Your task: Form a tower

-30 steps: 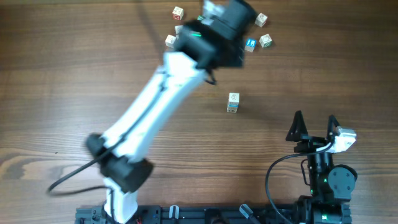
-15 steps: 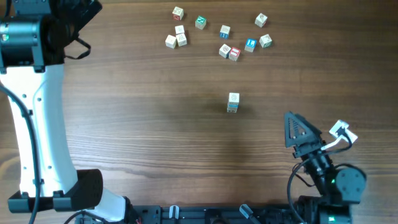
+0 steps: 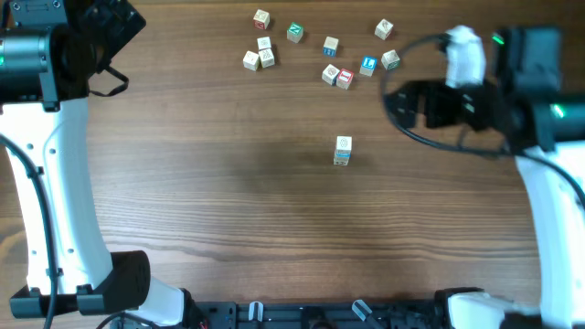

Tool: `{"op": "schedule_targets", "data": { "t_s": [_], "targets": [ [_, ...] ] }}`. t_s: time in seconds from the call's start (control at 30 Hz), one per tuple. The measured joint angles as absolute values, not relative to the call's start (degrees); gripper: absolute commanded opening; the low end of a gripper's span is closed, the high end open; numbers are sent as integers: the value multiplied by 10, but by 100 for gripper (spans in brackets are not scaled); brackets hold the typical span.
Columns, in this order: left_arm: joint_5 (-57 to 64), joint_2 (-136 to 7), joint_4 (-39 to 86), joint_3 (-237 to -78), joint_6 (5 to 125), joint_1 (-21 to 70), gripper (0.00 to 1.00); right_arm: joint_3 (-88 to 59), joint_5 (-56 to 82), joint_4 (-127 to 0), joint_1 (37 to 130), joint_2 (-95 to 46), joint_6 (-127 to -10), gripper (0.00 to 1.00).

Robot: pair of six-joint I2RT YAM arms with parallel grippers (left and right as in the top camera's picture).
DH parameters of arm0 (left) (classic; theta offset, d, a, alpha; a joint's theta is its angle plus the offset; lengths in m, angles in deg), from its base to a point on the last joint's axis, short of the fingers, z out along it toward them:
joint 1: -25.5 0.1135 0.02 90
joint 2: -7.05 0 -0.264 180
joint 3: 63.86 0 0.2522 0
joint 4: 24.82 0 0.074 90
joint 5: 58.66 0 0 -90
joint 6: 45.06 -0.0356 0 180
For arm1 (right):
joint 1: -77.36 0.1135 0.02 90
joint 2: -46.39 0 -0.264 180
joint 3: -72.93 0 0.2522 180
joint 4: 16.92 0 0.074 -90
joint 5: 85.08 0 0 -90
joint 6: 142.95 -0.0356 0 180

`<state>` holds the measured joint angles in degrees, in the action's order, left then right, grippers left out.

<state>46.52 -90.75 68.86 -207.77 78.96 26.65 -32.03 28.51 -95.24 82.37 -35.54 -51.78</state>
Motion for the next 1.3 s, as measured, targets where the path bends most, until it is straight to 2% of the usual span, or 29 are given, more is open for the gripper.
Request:
{"op": "schedule_targets", "data": {
  "t_s": [0.07, 0.17, 0.47, 0.67, 0.8, 0.87, 0.97, 1.3],
  "targets": [
    [465, -907, 694, -2078, 790, 266, 100, -385, 249, -1020, 890, -421, -425, 100],
    [465, -907, 696, -2078, 790, 266, 100, -393, 227, -1023, 940, -470, -343, 100],
    [465, -907, 699, -2078, 790, 266, 100, -396, 237, -1017, 977, -536, -150, 100],
    [465, -907, 730, -2078, 790, 266, 100, -418, 233, -920, 979, -584, -44, 100],
    [465, -907, 730, -2078, 790, 266, 100, -446, 231, -927, 979, -584, 59, 100],
    [465, -907, 731, -2078, 790, 266, 100, -447, 216, -976, 980, -584, 100, 100],
    [465, -907, 732, -2078, 790, 266, 100, -439, 191, -1019, 980, -584, 132, 100],
    [465, -907, 732, -2078, 790, 266, 100, -335, 168, -989, 1008, -626, 144, 100]
  ]
}}
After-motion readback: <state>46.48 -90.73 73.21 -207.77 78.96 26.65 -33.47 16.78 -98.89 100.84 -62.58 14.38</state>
